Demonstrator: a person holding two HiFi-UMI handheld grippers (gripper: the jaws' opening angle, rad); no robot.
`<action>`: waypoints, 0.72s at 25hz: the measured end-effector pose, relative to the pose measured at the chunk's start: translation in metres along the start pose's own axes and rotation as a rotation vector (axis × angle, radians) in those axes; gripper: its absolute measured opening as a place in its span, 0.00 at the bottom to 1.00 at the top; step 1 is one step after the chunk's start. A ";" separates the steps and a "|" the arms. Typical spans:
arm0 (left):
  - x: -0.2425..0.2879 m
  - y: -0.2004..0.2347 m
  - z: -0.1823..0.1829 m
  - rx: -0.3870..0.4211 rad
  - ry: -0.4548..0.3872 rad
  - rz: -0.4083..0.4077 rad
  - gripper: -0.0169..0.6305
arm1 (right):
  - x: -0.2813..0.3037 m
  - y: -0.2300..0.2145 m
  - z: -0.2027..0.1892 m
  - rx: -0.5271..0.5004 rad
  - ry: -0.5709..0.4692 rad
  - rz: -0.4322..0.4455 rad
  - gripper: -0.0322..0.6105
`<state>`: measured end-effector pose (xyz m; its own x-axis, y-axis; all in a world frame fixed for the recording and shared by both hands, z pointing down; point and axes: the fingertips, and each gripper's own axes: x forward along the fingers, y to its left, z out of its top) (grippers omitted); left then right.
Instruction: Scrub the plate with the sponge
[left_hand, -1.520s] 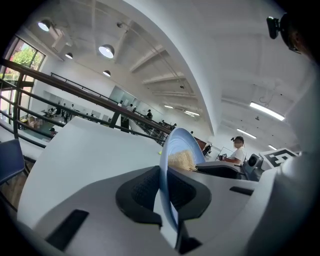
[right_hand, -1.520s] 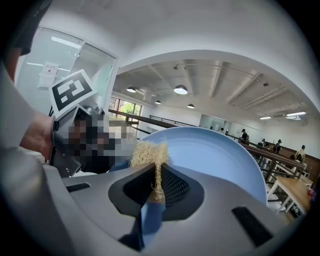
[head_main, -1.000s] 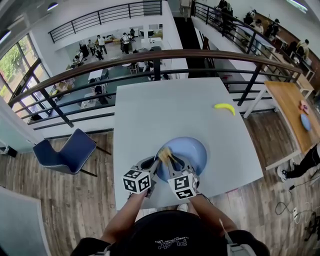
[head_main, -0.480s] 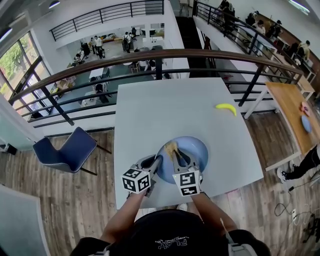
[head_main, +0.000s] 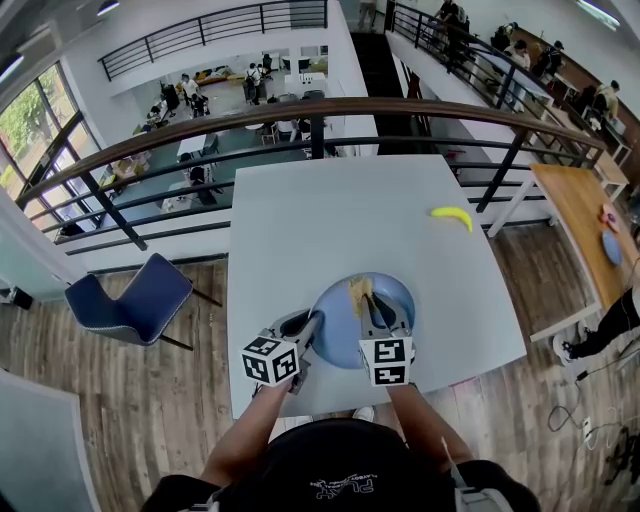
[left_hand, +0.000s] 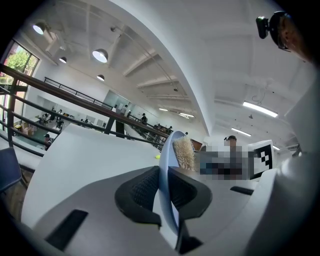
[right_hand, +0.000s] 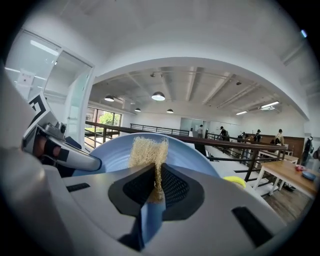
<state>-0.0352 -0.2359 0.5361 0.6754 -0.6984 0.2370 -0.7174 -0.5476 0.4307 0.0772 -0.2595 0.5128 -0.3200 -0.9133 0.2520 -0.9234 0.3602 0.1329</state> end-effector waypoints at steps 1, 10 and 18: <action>-0.001 0.000 0.000 -0.001 -0.002 0.002 0.09 | -0.001 -0.004 -0.004 0.001 0.008 -0.012 0.11; -0.006 0.007 0.002 -0.007 -0.017 0.018 0.09 | -0.004 -0.031 -0.016 0.015 0.036 -0.092 0.11; -0.011 0.016 0.008 -0.015 -0.045 0.042 0.09 | -0.006 -0.044 -0.021 0.009 0.044 -0.120 0.11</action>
<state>-0.0552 -0.2409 0.5330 0.6360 -0.7410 0.2157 -0.7422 -0.5107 0.4340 0.1240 -0.2661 0.5259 -0.1972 -0.9404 0.2770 -0.9565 0.2465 0.1558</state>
